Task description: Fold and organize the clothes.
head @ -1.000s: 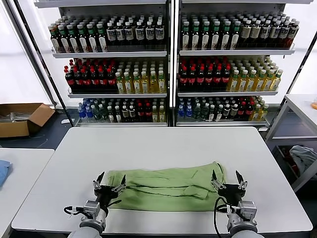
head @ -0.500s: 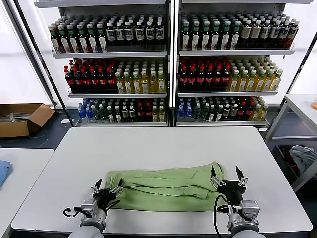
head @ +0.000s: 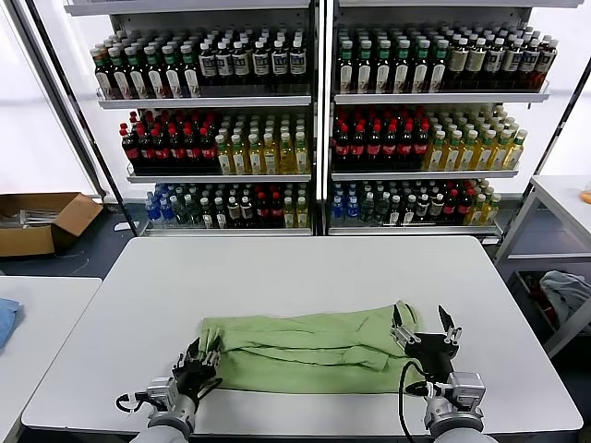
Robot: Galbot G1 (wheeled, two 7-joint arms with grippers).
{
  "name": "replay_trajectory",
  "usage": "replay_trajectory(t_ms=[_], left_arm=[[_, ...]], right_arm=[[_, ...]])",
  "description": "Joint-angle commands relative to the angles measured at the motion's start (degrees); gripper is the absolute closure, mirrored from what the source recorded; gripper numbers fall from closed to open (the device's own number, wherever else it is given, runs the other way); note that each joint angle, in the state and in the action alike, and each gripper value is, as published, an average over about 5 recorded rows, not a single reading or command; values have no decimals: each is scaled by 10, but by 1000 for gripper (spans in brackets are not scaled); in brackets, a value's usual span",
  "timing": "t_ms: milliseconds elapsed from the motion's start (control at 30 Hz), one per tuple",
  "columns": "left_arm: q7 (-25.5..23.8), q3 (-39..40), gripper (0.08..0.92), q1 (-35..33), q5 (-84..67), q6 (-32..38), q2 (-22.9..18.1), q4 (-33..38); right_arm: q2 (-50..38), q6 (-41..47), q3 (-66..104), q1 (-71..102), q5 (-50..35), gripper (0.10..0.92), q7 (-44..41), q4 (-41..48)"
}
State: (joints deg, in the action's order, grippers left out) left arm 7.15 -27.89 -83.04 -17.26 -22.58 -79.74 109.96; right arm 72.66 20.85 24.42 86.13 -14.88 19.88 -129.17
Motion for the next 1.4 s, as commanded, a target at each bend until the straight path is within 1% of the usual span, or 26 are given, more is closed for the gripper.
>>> replay_trajectory(t_ms=[33, 267, 367, 433, 467, 533, 633, 700, 767, 833, 933, 1033, 1133, 1300, 1400], left_arm=[[-7, -2, 611, -4, 10, 14, -3, -5], [-13, -26, 818, -5, 46, 41, 4, -1], [-12, -63, 880, 1, 47, 47, 27, 9], [-12, -111, 891, 7, 39, 48, 59, 14], [-12, -141, 893, 11, 31, 47, 82, 15], [-13, -215, 893, 17, 6, 43, 144, 6], [-17, -316, 893, 23, -33, 36, 242, -29], [-22, -365, 893, 22, -52, 34, 292, -56], [-28, -392, 893, 15, -64, 33, 326, -68], [-31, -393, 893, 7, -67, 31, 336, -56], [-33, -347, 893, 5, -55, 25, 310, -12], [-32, -267, 893, 8, -34, 17, 260, 31], [-30, -174, 893, 10, -9, 12, 200, 60], [-24, -45, 893, 19, 31, 4, 107, 76], [-22, 6, 893, 29, 54, 0, 75, 72]], right_arm=[[-1, 0, 0, -2, -1, 203, 1, -2], [-3, 3, -2, -11, -3, 203, 2, 2], [-5, 3, -1, -15, -5, 203, 3, 5], [-5, 3, -2, -17, -6, 203, 3, 7], [-6, 3, -3, -18, -6, 203, 3, 8], [-5, 3, -6, -20, -6, 203, 4, 10], [-3, 4, -13, -25, -6, 203, 4, 12], [-1, 5, -19, -29, -5, 203, 5, 12], [2, 7, -23, -32, -4, 203, 5, 13], [5, 8, -25, -32, -4, 203, 6, 12], [6, 8, -21, -27, -3, 203, 7, 10], [4, 5, -10, -15, -2, 203, 7, 5], [2, 3, 5, -2, -2, 203, 7, 0], [5, 1, 21, 15, -2, 203, 7, -10], [10, -1, 24, 23, 0, 203, 7, -12]])
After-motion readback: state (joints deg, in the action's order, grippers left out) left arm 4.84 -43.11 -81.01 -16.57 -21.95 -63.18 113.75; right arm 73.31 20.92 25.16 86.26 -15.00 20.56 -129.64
